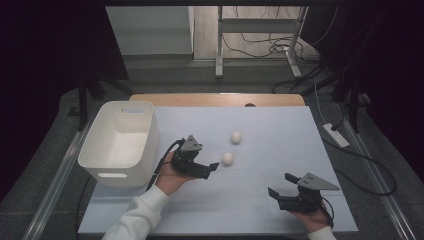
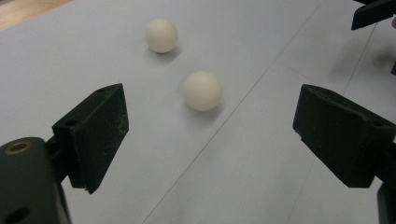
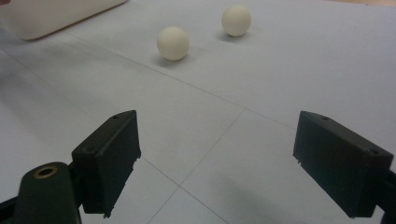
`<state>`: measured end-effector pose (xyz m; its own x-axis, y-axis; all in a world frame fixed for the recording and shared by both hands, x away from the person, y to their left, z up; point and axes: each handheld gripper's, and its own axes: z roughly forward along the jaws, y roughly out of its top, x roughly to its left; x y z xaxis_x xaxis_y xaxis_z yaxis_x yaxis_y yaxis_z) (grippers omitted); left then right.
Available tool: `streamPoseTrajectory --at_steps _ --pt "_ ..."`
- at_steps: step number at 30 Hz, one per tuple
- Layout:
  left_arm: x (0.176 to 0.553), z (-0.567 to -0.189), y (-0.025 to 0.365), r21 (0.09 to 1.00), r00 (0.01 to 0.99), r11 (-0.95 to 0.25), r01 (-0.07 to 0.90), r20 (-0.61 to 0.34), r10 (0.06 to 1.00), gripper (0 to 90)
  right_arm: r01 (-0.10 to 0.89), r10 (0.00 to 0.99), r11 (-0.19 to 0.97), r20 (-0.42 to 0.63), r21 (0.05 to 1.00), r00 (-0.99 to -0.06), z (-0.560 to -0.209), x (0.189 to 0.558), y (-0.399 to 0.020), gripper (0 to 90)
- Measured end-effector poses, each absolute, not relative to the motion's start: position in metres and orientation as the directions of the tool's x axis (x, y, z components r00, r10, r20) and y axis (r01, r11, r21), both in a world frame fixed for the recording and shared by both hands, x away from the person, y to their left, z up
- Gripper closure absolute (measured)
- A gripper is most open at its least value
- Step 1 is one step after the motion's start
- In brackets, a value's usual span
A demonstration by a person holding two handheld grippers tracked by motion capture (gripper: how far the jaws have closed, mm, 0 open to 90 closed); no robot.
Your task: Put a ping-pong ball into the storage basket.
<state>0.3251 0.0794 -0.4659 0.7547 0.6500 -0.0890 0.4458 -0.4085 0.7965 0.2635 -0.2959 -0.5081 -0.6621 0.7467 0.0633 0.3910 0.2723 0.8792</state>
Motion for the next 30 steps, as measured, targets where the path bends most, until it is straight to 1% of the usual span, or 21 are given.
streamPoseTrajectory --at_steps 14,21,25,30 --pt "0.337 -0.462 0.060 0.797 0.761 -0.417 0.437 -0.079 0.644 11.0 0.391 0.746 0.274 0.063 0.879 -0.663 -0.509 0.263 -0.297 14.6" --pt "0.343 -0.465 0.056 0.811 0.756 -0.389 0.438 -0.098 0.647 12.4 0.393 0.745 0.277 0.062 0.877 -0.664 -0.510 0.264 -0.297 14.6" --pt "0.347 -0.464 0.052 0.806 0.763 -0.400 0.436 -0.096 0.639 12.6 0.393 0.744 0.283 0.059 0.875 -0.666 -0.510 0.264 -0.296 14.6" --pt "0.351 -0.464 0.044 0.799 0.775 -0.430 0.422 -0.071 0.629 12.8 0.395 0.745 0.283 0.060 0.874 -0.665 -0.510 0.264 -0.296 14.6"
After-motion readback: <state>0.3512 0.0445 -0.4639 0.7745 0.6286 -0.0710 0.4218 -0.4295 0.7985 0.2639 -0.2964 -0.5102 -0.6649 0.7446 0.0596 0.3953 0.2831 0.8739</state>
